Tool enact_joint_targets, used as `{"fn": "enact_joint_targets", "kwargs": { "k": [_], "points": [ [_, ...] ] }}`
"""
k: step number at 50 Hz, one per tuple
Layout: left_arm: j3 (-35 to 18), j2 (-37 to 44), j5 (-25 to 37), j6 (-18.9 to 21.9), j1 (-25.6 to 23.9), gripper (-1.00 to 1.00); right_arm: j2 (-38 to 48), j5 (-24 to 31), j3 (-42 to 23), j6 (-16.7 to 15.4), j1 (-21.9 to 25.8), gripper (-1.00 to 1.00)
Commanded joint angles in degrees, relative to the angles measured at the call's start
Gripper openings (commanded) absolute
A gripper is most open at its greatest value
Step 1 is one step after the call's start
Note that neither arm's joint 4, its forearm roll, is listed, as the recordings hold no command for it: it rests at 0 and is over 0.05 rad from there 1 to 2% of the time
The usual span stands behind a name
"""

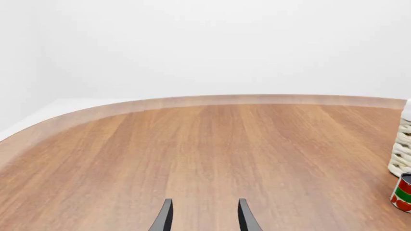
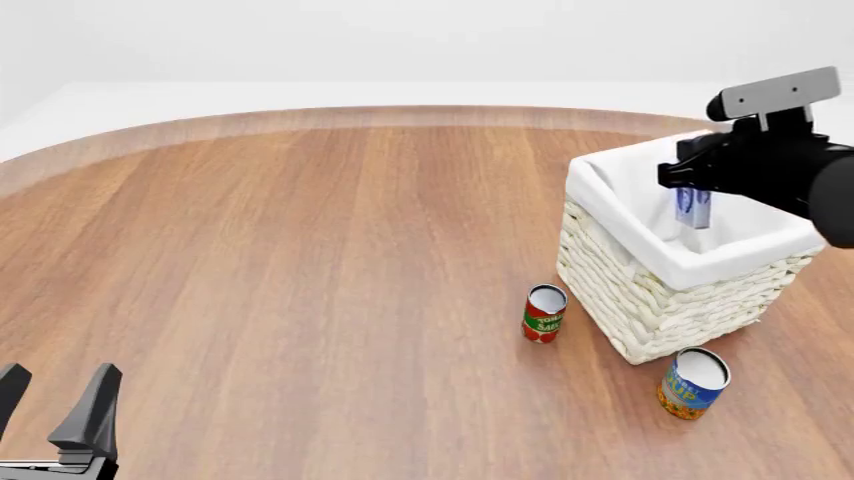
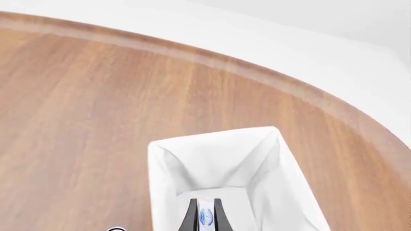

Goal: Pick up the alphabet soup and the cream cheese box, and put them in the basket.

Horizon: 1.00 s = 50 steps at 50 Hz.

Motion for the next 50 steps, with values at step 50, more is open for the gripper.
{"fn": "enact_joint_targets", "kwargs": {
  "k": [50],
  "points": [
    [0.0, 0.0, 0.0, 0.0, 0.0, 1.00, 14.9, 1.0, -8.2, 0.2, -2.6, -1.00]
  ]
}}
